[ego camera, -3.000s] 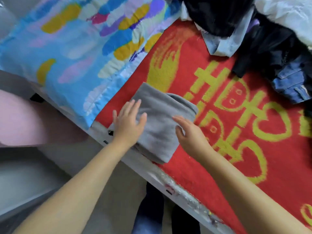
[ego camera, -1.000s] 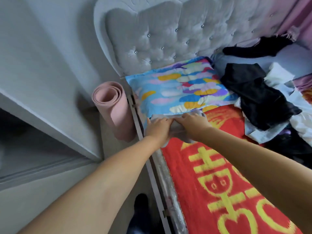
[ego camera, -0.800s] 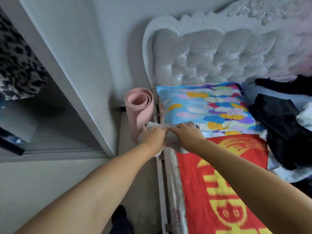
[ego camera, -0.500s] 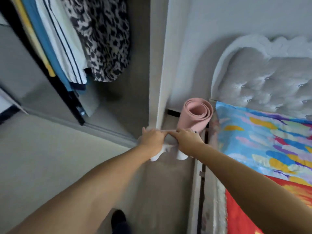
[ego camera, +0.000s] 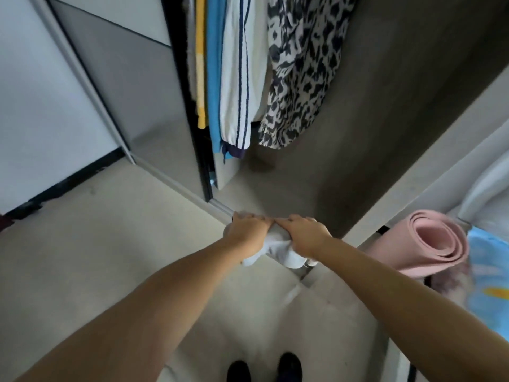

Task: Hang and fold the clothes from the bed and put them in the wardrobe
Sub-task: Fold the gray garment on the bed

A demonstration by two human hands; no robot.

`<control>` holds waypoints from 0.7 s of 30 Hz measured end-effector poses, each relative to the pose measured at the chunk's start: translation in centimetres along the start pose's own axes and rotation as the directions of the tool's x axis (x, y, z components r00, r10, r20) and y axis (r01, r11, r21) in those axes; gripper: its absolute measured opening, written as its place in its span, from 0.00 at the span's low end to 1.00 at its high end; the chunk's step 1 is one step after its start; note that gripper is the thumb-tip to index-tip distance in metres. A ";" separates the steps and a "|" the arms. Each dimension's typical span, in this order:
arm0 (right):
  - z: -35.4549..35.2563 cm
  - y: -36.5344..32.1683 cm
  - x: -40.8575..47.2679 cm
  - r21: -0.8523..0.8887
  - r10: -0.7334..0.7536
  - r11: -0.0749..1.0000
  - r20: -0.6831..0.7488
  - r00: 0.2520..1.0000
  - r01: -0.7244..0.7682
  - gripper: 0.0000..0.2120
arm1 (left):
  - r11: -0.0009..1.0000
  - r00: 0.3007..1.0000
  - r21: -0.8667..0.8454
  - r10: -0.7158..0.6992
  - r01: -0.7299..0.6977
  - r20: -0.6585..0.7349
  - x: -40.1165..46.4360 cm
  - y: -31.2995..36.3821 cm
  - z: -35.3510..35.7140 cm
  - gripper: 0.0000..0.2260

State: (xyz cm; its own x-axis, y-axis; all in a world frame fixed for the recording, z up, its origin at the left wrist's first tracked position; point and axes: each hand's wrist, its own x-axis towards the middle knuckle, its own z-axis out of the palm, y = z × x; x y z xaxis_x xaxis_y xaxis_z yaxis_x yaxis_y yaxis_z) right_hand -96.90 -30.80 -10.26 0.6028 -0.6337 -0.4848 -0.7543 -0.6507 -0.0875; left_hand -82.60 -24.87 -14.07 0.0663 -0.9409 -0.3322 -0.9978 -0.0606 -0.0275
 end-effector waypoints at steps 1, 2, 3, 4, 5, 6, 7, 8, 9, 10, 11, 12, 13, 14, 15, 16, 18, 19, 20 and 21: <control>-0.2 -0.2 0.8 -0.014 -0.014 1.000 0.003 1.000 0.014 0.33 | 1.000 1.000 -0.006 -0.004 0.004 -0.001 0.3 -0.6 0.0 0.40; -0.4 -0.2 1.6 -0.026 -0.025 0.999 0.006 1.000 0.025 0.31 | 1.000 1.000 -0.012 -0.004 0.004 -0.003 0.7 -1.1 0.0 0.40; -0.6 -0.1 2.4 -0.033 -0.032 0.999 0.009 0.999 0.032 0.31 | 1.000 1.000 -0.017 0.001 -0.001 -0.004 1.2 -1.5 0.0 0.39; -0.9 0.0 3.1 -0.034 -0.035 0.999 0.013 0.999 0.035 0.31 | 1.000 1.000 -0.021 0.007 -0.007 -0.002 1.8 -1.9 0.0 0.39; -1.1 0.3 3.8 -0.029 -0.035 0.999 0.017 0.999 0.036 0.30 | 1.000 1.000 -0.025 0.014 -0.014 0.001 2.6 -2.2 -0.1 0.38; -1.4 0.6 4.5 -0.022 -0.033 0.999 0.017 0.999 0.033 0.30 | 0.999 1.000 -0.026 0.021 -0.021 0.000 3.4 -2.5 -0.2 0.38; -1.6 1.0 5.4 -0.015 -0.029 0.999 0.015 0.999 0.029 0.31 | 0.999 1.000 -0.023 0.029 -0.029 -0.001 4.5 -2.8 -0.3 0.39; -1.9 1.6 6.3 -0.011 -0.025 1.000 0.012 1.000 0.025 0.31 | 0.999 0.999 -0.020 0.040 -0.040 0.000 5.7 -3.0 -0.5 0.39; -2.1 2.4 7.2 -0.012 -0.022 1.000 0.005 1.000 0.022 0.32 | 0.998 0.999 -0.018 0.052 -0.052 0.002 7.1 -3.1 -0.6 0.40; -2.3 3.1 8.2 -0.016 -0.017 1.000 -0.006 1.000 0.017 0.32 | 0.998 0.998 -0.015 0.062 -0.062 0.002 8.5 -3.2 -0.7 0.40; -2.3 4.0 9.2 -0.018 -0.007 1.000 -0.019 1.000 0.007 0.32 | 0.997 0.998 -0.015 0.069 -0.069 -0.002 10.1 -3.2 -0.7 0.38; -2.4 5.0 10.3 -0.014 0.005 1.000 -0.027 1.000 -0.005 0.32 | 0.997 0.997 -0.022 0.077 -0.077 -0.005 11.9 -3.1 -0.7 0.37; -2.4 6.1 11.4 -0.003 0.018 1.000 -0.035 0.999 -0.018 0.32 | 0.996 0.996 -0.034 0.088 -0.088 -0.007 13.7 -3.1 -0.7 0.34; -2.3 7.3 12.7 0.008 0.032 0.999 -0.045 0.998 -0.032 0.32 | 0.994 0.994 -0.038 0.106 -0.107 -0.016 15.7 -3.0 -0.7 0.32; -2.1 8.4 14.0 0.015 0.045 0.999 -0.054 0.998 -0.044 0.32 | 0.992 0.992 -0.033 0.123 -0.124 -0.030 17.6 -2.8 -0.6 0.31; -1.9 9.5 15.4 0.024 0.058 0.998 -0.059 0.997 -0.057 0.32 | 0.990 0.990 -0.026 0.137 -0.138 -0.033 19.4 -2.8 -0.4 0.30; -1.4 11.5 17.9 0.042 0.087 0.995 -0.044 0.995 -0.086 0.33 | 0.988 0.988 -0.016 0.153 -0.153 0.016 22.4 -2.5 0.3 0.31; -0.8 12.2 19.1 0.041 0.094 0.995 -0.044 0.995 -0.093 0.34 | 0.988 0.987 -0.009 0.156 -0.155 0.035 23.8 -2.5 0.9 0.32; -0.2 12.7 20.3 0.039 0.104 0.994 -0.041 0.994 -0.102 0.34 | 0.987 0.986 0.000 0.158 -0.158 0.045 25.2 -2.4 1.7 0.33; 0.5 13.3 21.6 0.051 0.117 0.992 -0.031 0.993 -0.115 0.34 | 0.987 0.985 0.001 0.163 -0.163 0.050 26.7 -2.5 2.7 0.32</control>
State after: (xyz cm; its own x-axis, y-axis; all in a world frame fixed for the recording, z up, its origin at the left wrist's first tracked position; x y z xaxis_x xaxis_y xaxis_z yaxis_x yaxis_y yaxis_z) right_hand -94.02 -52.93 -22.37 0.5183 -0.7179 -0.4647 -0.8309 -0.5513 -0.0749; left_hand -78.34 -48.98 -25.37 -0.0968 -0.9203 -0.3791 -0.9952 0.0941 0.0258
